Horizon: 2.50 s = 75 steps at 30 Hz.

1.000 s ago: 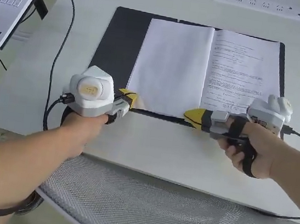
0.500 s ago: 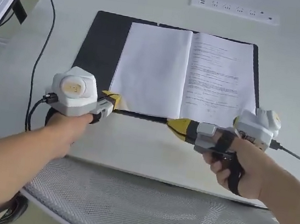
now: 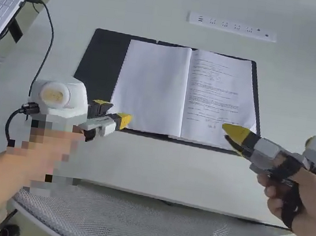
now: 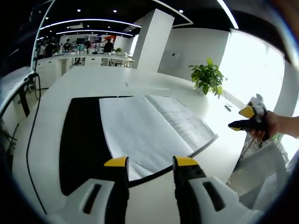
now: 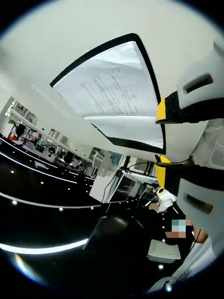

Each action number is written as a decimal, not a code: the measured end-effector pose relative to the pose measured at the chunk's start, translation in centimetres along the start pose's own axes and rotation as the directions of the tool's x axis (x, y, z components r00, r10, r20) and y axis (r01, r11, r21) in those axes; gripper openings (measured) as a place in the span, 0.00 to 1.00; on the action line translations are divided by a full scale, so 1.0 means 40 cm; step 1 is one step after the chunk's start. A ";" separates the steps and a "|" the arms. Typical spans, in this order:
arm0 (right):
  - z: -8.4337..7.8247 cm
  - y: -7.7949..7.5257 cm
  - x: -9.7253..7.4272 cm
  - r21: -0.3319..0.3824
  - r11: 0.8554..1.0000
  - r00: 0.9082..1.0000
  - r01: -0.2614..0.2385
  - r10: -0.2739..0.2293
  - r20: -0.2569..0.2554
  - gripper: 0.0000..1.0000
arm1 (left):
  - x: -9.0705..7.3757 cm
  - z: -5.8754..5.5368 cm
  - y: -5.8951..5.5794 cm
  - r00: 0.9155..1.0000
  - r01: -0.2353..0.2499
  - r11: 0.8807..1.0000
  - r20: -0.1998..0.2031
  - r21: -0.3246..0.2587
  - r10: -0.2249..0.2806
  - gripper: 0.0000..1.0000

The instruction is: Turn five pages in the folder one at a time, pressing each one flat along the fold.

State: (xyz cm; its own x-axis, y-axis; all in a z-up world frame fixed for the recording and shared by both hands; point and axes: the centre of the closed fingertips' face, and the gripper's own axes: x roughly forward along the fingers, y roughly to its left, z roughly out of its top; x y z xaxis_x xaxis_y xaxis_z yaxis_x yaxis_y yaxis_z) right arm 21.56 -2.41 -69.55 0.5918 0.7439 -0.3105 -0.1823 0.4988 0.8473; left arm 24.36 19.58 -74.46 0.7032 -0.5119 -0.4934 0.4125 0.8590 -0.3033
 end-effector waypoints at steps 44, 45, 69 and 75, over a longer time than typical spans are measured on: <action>0.011 0.008 -0.198 -0.415 0.880 0.967 0.232 -0.257 -0.003 0.55 | -0.257 -0.001 -0.037 0.991 -0.023 0.996 -0.131 0.084 0.034 0.61; 0.012 0.007 -0.198 -0.417 0.879 0.966 0.233 -0.258 -0.002 0.55 | -0.258 0.003 -0.039 0.991 -0.017 0.996 -0.128 0.084 0.028 0.61; 0.000 -0.042 -0.168 -0.404 0.886 0.966 0.227 -0.259 -0.026 0.54 | -0.045 0.008 -0.172 0.982 0.108 0.979 -0.174 0.173 -0.077 0.60; -0.014 -0.067 -0.163 -0.403 0.883 0.964 0.241 -0.266 -0.007 0.53 | 0.085 0.023 -0.257 0.980 0.153 0.964 -0.159 0.216 -0.120 0.58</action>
State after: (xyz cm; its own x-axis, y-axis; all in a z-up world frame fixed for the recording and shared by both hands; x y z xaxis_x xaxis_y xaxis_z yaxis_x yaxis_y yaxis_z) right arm 17.74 -8.34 -70.05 0.6137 0.5875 -0.5275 -0.3353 0.7987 0.4996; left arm 23.04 9.04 -72.26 0.5474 -0.6065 -0.5766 0.6305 0.7520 -0.1925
